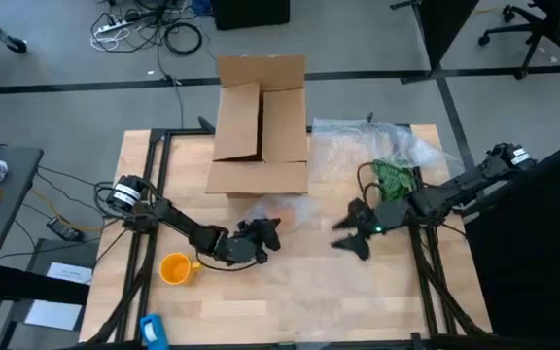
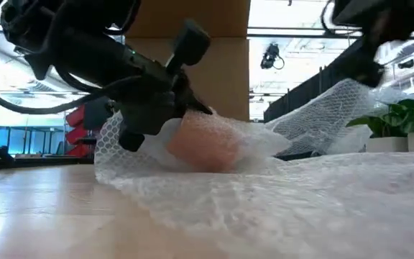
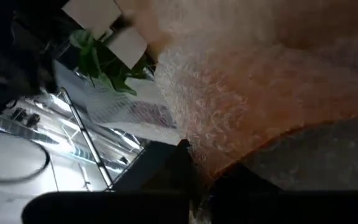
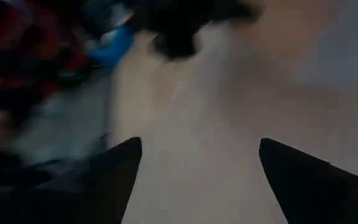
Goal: Wrap mug
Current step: Wrap the orange cup with the bubble wrap
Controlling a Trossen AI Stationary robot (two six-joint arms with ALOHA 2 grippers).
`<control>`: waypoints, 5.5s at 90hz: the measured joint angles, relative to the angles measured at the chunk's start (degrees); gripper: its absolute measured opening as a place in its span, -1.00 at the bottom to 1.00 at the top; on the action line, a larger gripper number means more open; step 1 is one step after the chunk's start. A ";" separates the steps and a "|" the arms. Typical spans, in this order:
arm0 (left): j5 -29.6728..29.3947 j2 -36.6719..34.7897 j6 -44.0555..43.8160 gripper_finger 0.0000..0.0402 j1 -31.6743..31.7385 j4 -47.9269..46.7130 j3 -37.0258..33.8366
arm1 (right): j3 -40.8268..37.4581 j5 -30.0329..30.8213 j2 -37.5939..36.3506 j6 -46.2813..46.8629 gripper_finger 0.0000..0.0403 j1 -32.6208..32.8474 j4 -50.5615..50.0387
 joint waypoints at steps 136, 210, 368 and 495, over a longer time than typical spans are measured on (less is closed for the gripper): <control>8.94 10.05 -46.77 -0.38 2.64 22.62 1.60 | 1.57 -19.61 39.39 -40.38 0.54 -19.95 36.44; -19.03 -11.51 -59.76 -0.34 -9.85 13.98 -5.82 | 1.31 -16.48 39.61 -38.17 0.54 -19.44 36.02; 58.34 11.33 -152.16 -0.34 -11.63 23.10 -4.33 | 16.85 -0.43 38.87 -52.41 0.54 -10.58 20.65; 19.26 -23.63 -134.06 -0.34 -3.59 -15.09 -14.49 | 17.12 -6.20 53.45 -20.39 0.04 5.18 23.62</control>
